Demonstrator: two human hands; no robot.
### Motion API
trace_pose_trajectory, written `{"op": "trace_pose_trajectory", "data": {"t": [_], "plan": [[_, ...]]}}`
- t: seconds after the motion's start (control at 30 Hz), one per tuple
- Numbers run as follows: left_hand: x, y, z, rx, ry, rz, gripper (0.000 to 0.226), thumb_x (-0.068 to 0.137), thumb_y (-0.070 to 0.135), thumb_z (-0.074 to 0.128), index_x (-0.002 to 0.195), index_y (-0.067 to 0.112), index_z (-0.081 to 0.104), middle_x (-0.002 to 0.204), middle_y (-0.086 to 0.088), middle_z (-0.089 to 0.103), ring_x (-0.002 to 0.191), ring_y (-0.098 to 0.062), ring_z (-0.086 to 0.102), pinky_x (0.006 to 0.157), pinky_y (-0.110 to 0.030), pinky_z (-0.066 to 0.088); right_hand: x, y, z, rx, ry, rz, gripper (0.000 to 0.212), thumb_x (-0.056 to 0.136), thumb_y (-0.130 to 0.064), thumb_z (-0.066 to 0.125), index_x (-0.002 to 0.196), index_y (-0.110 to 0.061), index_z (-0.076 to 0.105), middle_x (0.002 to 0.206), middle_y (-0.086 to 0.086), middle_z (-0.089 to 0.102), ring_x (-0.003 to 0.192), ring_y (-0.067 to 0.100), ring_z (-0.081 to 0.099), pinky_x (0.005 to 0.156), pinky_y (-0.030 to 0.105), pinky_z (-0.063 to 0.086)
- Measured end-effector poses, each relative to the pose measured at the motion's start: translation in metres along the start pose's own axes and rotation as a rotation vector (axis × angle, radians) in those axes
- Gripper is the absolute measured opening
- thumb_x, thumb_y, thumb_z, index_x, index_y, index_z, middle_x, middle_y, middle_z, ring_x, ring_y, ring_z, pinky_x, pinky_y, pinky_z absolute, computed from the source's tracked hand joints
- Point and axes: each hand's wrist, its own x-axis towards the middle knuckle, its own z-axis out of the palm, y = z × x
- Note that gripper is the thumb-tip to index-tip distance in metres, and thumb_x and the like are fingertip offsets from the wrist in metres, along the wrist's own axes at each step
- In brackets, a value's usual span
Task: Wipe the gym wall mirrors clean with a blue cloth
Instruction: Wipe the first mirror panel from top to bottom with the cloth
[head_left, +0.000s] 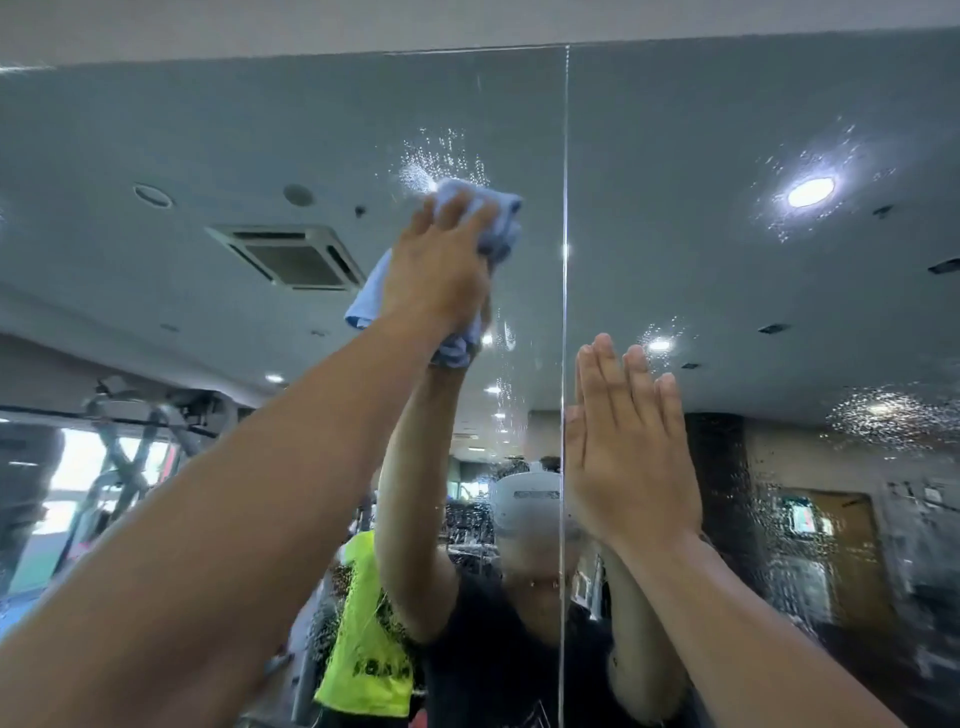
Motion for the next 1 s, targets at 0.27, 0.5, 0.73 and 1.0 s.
{"op": "trace_pose_trajectory", "data": {"t": [0.27, 0.5, 0.73, 1.0], "plan": [[0.010, -0.059, -0.006, -0.137, 0.068, -0.128, 0.050, 0.081, 0.021, 0.036, 0.123, 0.036, 0.059, 0.139, -0.001, 0.053, 0.127, -0.029, 0.052, 0.105, -0.043, 0.047, -0.002, 0.000, 0.003, -0.013, 0.015, 0.001, 0.059, 0.109, -0.035, 0.016, 0.161, -0.009, 0.027, 0.169, 0.006, 0.022, 0.156, 0.029, 0.020, 0.125, 0.049, 0.009], [0.051, 0.025, 0.008, -0.016, -0.050, -0.224, 0.059, 0.087, 0.010, 0.050, 0.144, 0.026, 0.044, 0.149, -0.006, 0.040, 0.137, -0.032, 0.033, 0.110, -0.045, 0.038, -0.001, 0.001, 0.005, 0.013, 0.049, 0.002, 0.059, 0.107, -0.033, 0.023, 0.159, -0.008, 0.031, 0.168, 0.007, 0.027, 0.154, 0.030, 0.025, 0.124, 0.047, 0.008], [0.029, 0.022, 0.004, -0.079, -0.024, 0.144, 0.059, 0.084, 0.006, 0.041, 0.140, 0.013, 0.055, 0.151, -0.011, 0.047, 0.133, -0.028, 0.039, 0.107, -0.039, 0.033, -0.003, 0.003, 0.002, 0.004, 0.052, -0.005, 0.059, 0.107, -0.034, 0.022, 0.159, -0.008, 0.032, 0.167, 0.008, 0.027, 0.155, 0.030, 0.025, 0.124, 0.048, 0.010], [-0.117, -0.016, -0.019, 0.012, -0.185, 0.770, 0.051, 0.091, 0.019, 0.052, 0.141, 0.022, 0.058, 0.154, -0.006, 0.046, 0.147, -0.032, 0.032, 0.125, -0.033, 0.017, -0.005, 0.005, -0.003, 0.097, 0.036, 0.005, 0.059, 0.102, -0.024, 0.024, 0.157, -0.006, 0.036, 0.166, 0.013, 0.029, 0.155, 0.033, 0.022, 0.126, 0.048, 0.012]]}}
